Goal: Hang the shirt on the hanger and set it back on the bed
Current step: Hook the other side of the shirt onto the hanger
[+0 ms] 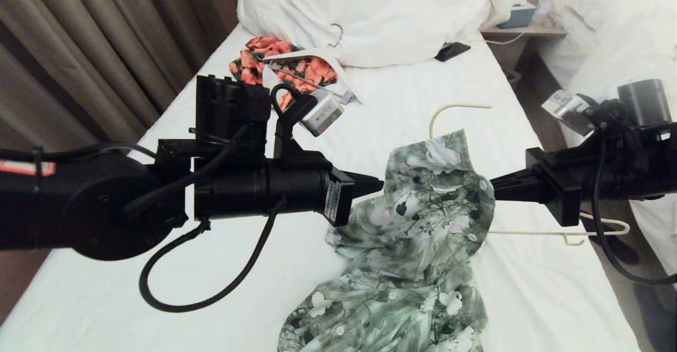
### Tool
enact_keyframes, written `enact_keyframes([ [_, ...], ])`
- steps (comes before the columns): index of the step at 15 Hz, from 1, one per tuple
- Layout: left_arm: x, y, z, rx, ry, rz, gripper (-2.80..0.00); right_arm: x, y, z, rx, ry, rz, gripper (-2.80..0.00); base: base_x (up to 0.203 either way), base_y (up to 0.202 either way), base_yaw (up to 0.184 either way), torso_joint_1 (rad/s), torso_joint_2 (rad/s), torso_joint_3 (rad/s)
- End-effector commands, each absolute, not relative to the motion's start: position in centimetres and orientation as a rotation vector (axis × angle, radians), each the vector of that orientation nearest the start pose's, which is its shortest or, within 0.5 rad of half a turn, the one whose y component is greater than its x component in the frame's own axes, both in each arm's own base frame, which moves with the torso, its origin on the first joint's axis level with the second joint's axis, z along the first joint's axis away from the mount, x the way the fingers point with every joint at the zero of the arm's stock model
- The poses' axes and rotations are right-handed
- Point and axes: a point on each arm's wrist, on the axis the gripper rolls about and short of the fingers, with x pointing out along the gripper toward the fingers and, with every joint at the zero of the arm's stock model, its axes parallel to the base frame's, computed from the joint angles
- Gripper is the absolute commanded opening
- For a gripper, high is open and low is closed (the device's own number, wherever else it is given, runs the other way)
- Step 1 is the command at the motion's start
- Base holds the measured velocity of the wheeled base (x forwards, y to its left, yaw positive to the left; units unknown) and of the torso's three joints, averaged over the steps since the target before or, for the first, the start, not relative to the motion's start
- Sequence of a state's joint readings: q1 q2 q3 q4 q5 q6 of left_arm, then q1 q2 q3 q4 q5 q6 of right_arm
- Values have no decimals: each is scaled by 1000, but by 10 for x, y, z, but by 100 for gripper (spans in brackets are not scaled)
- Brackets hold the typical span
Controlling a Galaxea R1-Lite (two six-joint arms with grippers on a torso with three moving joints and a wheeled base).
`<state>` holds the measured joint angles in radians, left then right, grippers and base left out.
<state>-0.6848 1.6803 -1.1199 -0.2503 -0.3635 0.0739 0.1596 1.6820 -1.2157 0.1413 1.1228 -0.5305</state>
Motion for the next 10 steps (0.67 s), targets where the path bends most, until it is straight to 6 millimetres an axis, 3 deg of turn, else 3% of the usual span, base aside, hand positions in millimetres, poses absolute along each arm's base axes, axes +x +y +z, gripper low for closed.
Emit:
enact_keyframes([
  [1,247,-204,237,103,286,-1092,-280,293,68,233,-139,236,1350,-280,0,0,0,0,0,0],
  [5,248,-193,252,-3,299,-1171,-280,295,68,232,-139,236,1350,-280,0,0,0,0,0,0],
  [10,236,-190,273,-406,449,-1065,-280,296,68,232,-139,235,1350,-280,0,0,0,0,0,0],
])
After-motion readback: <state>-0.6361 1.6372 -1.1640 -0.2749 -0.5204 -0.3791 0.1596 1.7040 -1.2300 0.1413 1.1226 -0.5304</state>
